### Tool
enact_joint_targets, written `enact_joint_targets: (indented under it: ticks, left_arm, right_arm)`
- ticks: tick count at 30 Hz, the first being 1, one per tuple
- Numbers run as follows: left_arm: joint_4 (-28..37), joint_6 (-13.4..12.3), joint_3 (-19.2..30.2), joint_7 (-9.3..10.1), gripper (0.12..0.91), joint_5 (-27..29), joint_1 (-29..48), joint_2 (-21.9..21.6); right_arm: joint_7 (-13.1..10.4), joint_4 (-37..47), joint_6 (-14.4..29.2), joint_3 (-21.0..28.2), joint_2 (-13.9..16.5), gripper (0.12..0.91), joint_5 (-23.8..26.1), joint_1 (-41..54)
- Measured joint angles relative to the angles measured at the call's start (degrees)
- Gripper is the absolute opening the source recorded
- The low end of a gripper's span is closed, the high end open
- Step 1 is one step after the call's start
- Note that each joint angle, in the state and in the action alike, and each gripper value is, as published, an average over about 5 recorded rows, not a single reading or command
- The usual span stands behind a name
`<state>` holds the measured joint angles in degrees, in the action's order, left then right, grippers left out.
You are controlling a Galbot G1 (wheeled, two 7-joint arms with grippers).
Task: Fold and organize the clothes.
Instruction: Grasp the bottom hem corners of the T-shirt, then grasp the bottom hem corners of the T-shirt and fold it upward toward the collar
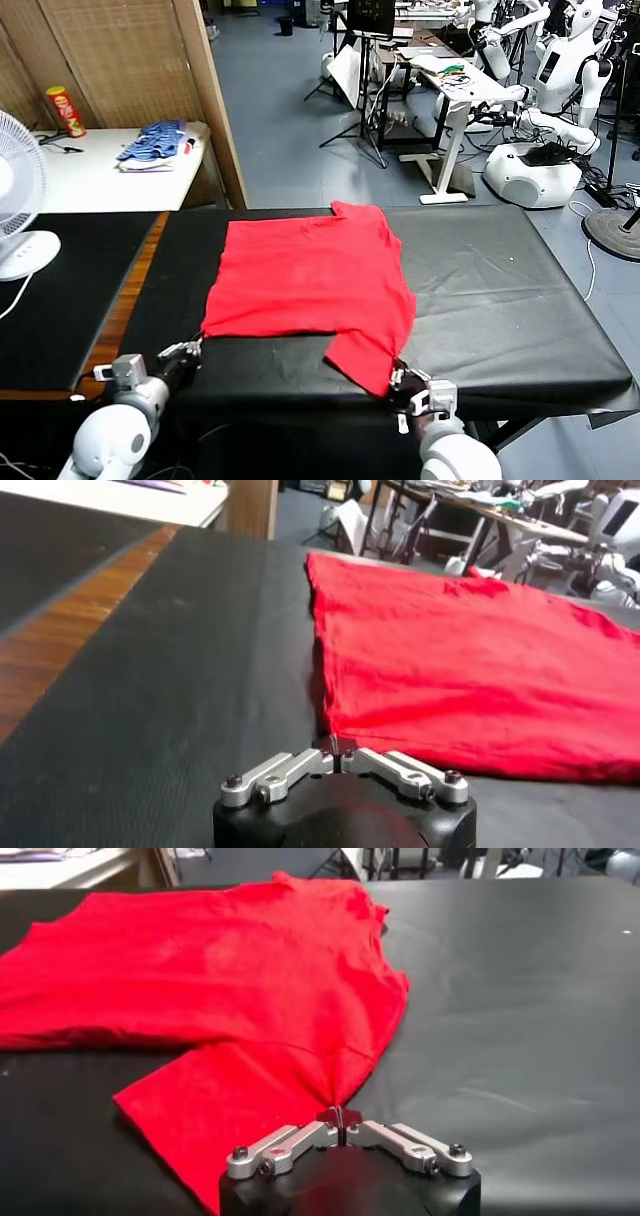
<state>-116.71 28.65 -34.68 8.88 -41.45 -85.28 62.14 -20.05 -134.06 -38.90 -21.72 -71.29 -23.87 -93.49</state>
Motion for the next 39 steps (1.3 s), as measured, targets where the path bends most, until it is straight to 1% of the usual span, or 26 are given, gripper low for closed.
enact_joint_targets:
  ticks: [4, 8, 11, 13, 16, 18, 21, 24, 28, 31, 33, 35, 36, 39]
  left_arm:
    - [-4.32, 0.44, -1.49, 0.87, 0.125, -0.92, -2.70, -0.07]
    - [-7.54, 0.35, -2.07, 1.70, 0.125, -1.09, -3.46, 0.20]
    - [-8.11, -0.88, -1.50, 1.83, 0.125, -0.68, -2.37, 0.83]
    - [-7.75, -2.31, -0.81, 1.47, 0.125, -0.22, -1.00, 1.49]
    - [-6.24, -4.53, 0.43, 1.00, 0.125, 0.41, 1.48, 2.53]
    - [-4.83, -5.44, 1.30, 0.89, 0.125, 0.65, 3.17, 2.98]
    - [-2.53, -5.88, 2.48, 0.81, 0.125, 1.31, 5.68, 3.32]
    - [0.07, -6.22, 3.60, 0.80, 0.125, 2.58, 8.40, 3.53]
    - [3.94, -6.71, 4.98, 0.61, 0.125, 4.24, 12.00, 3.58]
    - [6.74, -7.03, 5.74, 0.40, 0.125, 5.59, 14.19, 3.61]
    - [8.54, -7.23, 6.13, 0.34, 0.125, 6.65, 15.42, 3.74]
    - [10.14, -7.36, 6.45, 0.32, 0.125, 7.61, 16.41, 3.97]
    - [10.88, -7.39, 6.59, 0.29, 0.125, 8.01, 16.85, 4.11]
    - [12.34, -7.33, 6.83, 0.02, 0.130, 8.43, 17.67, 4.47]
  right_arm:
    - [3.03, -0.58, 2.77, -2.83, 0.83, 0.123, -0.68, 0.01]
    - [7.50, 2.97, 8.06, -4.57, 1.88, 0.123, 0.35, 3.79]
    - [10.25, 7.22, 11.66, -4.51, 2.76, 0.123, 1.26, 8.21]
    - [11.31, 10.38, 13.55, -3.91, 3.27, 0.123, 1.37, 11.58]
    - [12.36, 15.23, 15.36, -2.28, 3.71, 0.123, 1.71, 16.67]
    - [12.95, 18.47, 15.89, -0.85, 3.64, 0.123, 2.57, 19.82]
    - [13.42, 23.30, 16.37, 1.40, 3.01, 0.123, 4.40, 24.18]
    - [13.36, 27.74, 17.23, 3.22, 2.00, 0.123, 5.93, 27.93]
    - [13.15, 32.58, 18.96, 4.39, 0.70, 0.123, 7.38, 31.63]
    - [13.84, 35.15, 19.24, 4.49, -0.08, 0.123, 6.76, 33.31]
    - [14.98, 36.01, 18.41, 4.45, -0.30, 0.125, 5.62, 33.81]
    - [16.26, 36.22, 16.84, 4.30, -0.21, 0.154, 4.50, 33.91]
    - [16.83, 36.10, 15.92, 4.16, -0.06, 0.186, 3.94, 33.84]
    - [17.60, 34.76, 13.21, 3.57, 0.85, 0.331, 2.11, 33.14]
